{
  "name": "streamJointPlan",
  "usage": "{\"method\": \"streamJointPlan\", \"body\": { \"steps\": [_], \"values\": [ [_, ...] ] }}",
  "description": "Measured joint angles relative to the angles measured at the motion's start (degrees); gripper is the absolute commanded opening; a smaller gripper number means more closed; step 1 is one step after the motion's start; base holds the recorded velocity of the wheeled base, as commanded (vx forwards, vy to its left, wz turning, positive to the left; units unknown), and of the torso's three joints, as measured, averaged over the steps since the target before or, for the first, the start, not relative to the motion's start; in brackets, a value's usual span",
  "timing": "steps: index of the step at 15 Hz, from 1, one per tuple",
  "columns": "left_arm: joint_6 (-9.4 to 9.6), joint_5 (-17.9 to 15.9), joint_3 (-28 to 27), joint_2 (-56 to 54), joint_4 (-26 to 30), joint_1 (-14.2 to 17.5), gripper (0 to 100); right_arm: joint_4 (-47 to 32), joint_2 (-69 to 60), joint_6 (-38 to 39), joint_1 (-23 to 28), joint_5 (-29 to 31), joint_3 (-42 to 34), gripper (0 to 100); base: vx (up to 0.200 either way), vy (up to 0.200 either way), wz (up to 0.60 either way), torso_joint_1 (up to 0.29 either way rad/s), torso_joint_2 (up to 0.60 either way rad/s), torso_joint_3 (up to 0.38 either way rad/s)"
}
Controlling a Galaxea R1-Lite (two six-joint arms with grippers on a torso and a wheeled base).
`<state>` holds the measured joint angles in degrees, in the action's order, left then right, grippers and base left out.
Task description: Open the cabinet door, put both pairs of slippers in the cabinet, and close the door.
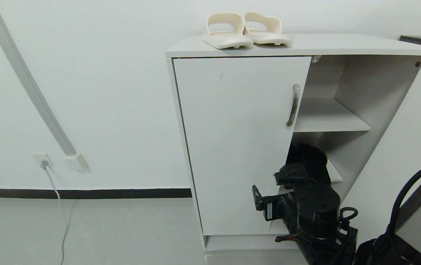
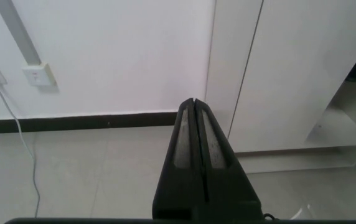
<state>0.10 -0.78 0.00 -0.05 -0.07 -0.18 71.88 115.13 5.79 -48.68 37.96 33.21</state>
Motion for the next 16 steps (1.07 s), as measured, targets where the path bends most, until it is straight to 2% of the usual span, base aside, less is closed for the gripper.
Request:
{"method": "streamJointPlan", "body": {
  "steps": [4,7,16],
  "values": [
    [0.0,0.0,0.0,0.0,0.1,0.0,0,4.3,0.0,-2.5,-0.1,-0.1,-0.2,100,0.0,0.0,0.0,0.009,-0.1,-0.153],
    [0.0,0.0,0.0,0.0,0.0,0.0,0,5.7,0.1,-3.4,-0.2,-0.4,-0.9,100,0.0,0.0,0.0,0.036,-0.46,-0.355],
    [0.0,0.0,0.0,0.0,0.0,0.0,0,5.8,0.7,-3.5,-0.3,-0.4,-1.5,100,0.0,0.0,0.0,0.124,-0.46,-0.339]
  ]
}}
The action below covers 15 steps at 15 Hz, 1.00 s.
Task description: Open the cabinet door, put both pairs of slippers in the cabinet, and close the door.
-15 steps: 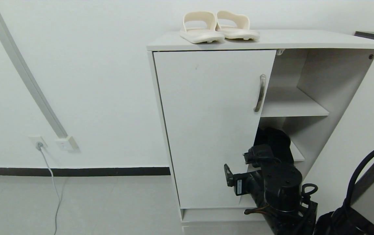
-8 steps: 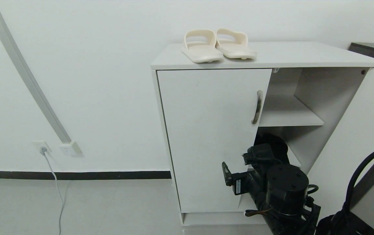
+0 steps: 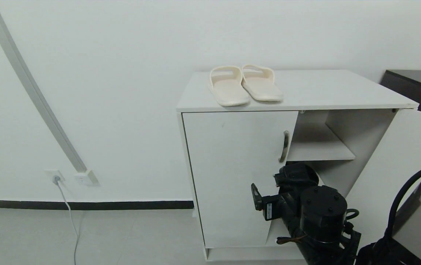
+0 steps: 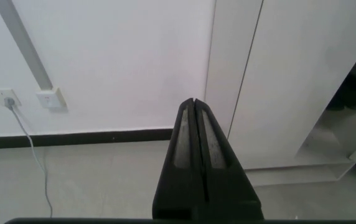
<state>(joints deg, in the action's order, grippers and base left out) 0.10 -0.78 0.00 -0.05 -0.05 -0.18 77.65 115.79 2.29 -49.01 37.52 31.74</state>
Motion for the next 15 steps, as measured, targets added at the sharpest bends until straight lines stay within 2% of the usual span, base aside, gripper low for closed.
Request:
{"method": "streamJointPlan", "body": {
  "steps": [7,15],
  "values": [
    [0.0,0.0,0.0,0.0,0.0,0.0,0,0.0,0.1,0.0,-0.2,0.1,-0.1,100,0.0,0.0,0.0,0.18,-0.5,-0.319],
    [0.0,0.0,0.0,0.0,0.0,0.0,0,0.0,0.2,0.0,-0.6,0.0,-0.2,100,0.0,0.0,0.0,0.226,-0.55,-0.323]
  ]
}}
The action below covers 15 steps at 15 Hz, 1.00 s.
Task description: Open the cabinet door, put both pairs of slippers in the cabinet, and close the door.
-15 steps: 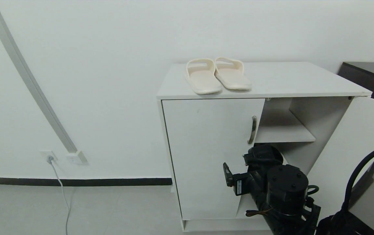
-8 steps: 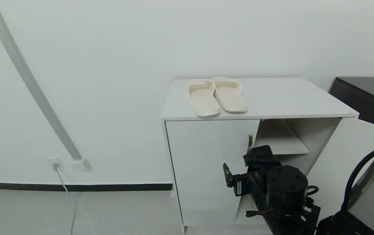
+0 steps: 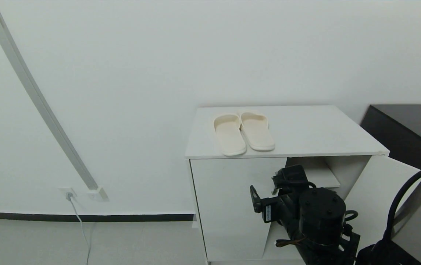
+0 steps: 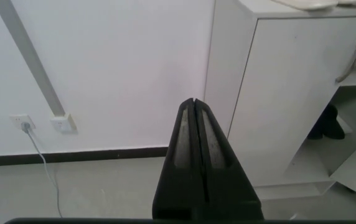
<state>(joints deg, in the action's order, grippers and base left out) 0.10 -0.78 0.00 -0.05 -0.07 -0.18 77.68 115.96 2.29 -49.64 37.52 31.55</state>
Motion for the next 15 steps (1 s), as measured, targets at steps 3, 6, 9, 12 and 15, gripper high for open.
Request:
{"method": "streamJointPlan", "body": {
  "steps": [3,6,9,12,15],
  "values": [
    [0.0,0.0,0.0,0.0,0.0,0.0,0,0.0,0.0,0.1,0.2,-0.5,0.0,100,0.0,0.0,0.0,0.268,-0.6,-0.334],
    [0.0,0.0,0.0,0.0,0.0,0.0,0,0.0,0.0,0.1,0.3,-1.4,0.2,100,0.0,0.0,0.0,0.206,-0.44,-0.245],
    [0.0,0.0,0.0,0.0,0.0,0.0,0,0.1,-0.2,-0.4,0.3,-2.1,0.7,100,0.0,0.0,0.0,0.05,-0.11,-0.058],
    [0.0,0.0,0.0,0.0,0.0,0.0,0,-8.6,-0.5,-0.9,1.2,-2.2,7.7,100,0.0,0.0,0.0,0.0,0.0,0.0],
    [0.0,0.0,0.0,0.0,0.0,0.0,0,-26.2,-1.8,2.4,2.4,-2.4,20.0,100,0.0,0.0,0.0,0.0,0.0,0.0]
  ]
}}
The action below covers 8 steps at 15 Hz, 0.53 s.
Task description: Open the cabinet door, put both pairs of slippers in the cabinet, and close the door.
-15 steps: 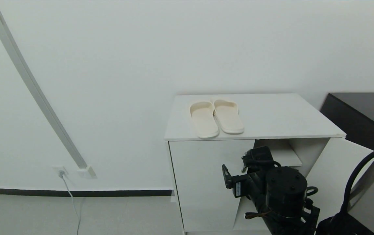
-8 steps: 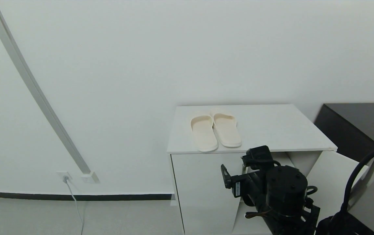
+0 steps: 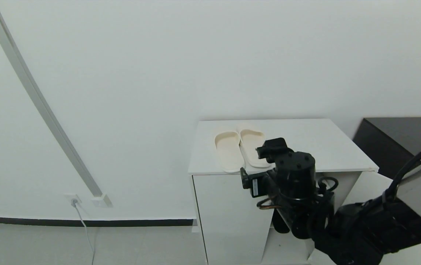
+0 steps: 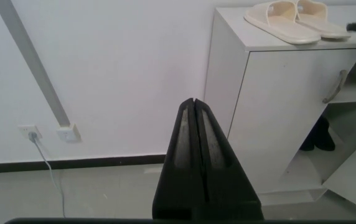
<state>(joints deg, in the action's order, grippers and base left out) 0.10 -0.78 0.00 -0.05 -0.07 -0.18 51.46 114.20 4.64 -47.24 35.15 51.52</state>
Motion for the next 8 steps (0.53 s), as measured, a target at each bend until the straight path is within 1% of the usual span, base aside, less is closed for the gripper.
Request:
{"method": "streamJointPlan", "body": {
  "steps": [2,3,5,7,8],
  "values": [
    [0.01,0.0,0.0,0.0,0.0,0.0,0,-10.9,-0.5,3.3,0.3,0.0,8.1,100,0.0,0.0,0.0,0.0,0.0,0.0],
    [0.04,0.0,0.0,0.0,0.0,0.0,0,-13.3,-0.5,4.5,0.3,0.0,10.7,100,0.0,0.0,0.0,0.0,0.0,0.0],
    [0.04,0.0,0.0,0.0,0.0,0.0,0,-13.7,-0.1,4.9,0.4,0.0,12.8,100,0.0,0.0,0.0,0.0,0.0,0.0],
    [-0.07,0.0,0.0,0.0,0.0,0.0,0,-13.7,0.6,5.0,0.4,-0.3,13.2,100,0.0,0.0,0.0,0.0,0.0,0.0],
    [-0.1,0.0,0.0,0.0,0.0,0.0,0,-13.6,0.9,5.0,0.4,-0.8,13.2,100,0.2,0.0,0.0,0.002,0.0,-0.002]
  ]
}}
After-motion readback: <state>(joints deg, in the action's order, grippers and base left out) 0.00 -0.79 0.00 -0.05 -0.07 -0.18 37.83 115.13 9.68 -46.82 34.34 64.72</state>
